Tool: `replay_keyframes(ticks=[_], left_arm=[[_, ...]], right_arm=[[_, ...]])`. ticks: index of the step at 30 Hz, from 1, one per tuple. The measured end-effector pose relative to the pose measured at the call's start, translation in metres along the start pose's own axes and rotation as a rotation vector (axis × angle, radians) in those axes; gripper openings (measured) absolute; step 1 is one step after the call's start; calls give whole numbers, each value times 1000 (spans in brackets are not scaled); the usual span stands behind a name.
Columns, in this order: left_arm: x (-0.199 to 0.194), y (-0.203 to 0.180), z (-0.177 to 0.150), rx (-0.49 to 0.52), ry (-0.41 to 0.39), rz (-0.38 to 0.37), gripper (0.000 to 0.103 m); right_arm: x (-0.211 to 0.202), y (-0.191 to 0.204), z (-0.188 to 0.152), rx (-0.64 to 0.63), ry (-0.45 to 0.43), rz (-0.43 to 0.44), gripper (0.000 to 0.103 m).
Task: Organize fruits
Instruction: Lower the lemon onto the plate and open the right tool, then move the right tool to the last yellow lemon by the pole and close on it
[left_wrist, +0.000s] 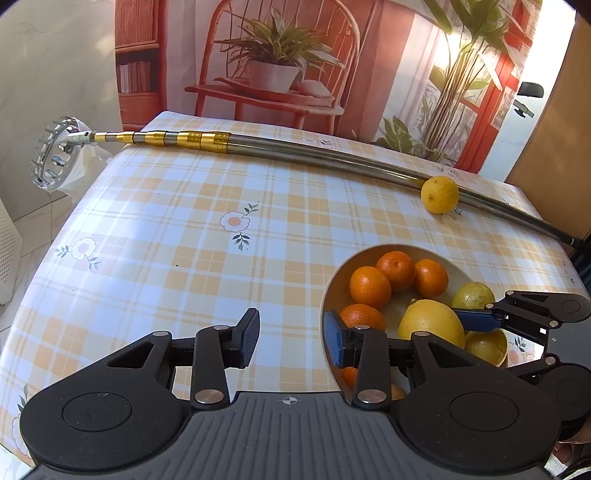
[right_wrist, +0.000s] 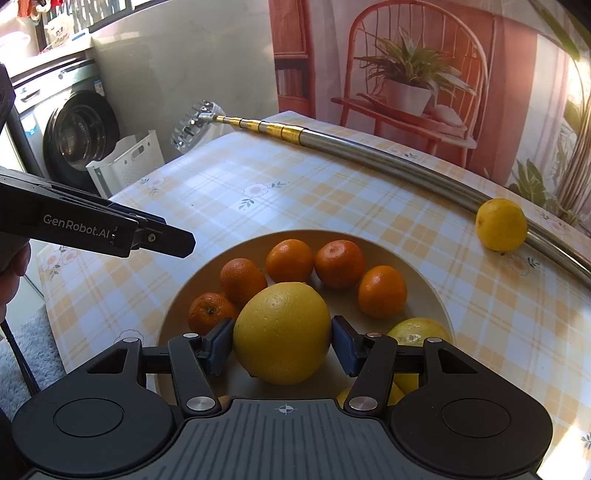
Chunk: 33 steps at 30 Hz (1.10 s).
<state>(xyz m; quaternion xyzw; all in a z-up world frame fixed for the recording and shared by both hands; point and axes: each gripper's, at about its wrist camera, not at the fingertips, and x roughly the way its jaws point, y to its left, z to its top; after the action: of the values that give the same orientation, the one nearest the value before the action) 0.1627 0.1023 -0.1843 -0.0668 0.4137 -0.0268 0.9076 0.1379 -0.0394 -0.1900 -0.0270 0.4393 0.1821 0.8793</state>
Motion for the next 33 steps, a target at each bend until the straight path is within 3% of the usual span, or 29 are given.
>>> replay_keyframes(ticks=[7,14,25,30,33], left_arm=[[-2,0,0,1,-8,0,41],[-4,0,0,3,-20,6,41],[-7,0,19,23,-68,14,41],[-9,-7,38,58,-124,21,41],[-7,-12,51,78,-158,26,42]], right_arm=[[-3,-3,0,23,-13,5,54],[-28,-18,0,89,-102,-19,54],[-69,-90,-6,274,-297,-213,54],[-74,-121,-4,294,-326,-282,65],[-69,-132,-2,263,-318,-322,66]])
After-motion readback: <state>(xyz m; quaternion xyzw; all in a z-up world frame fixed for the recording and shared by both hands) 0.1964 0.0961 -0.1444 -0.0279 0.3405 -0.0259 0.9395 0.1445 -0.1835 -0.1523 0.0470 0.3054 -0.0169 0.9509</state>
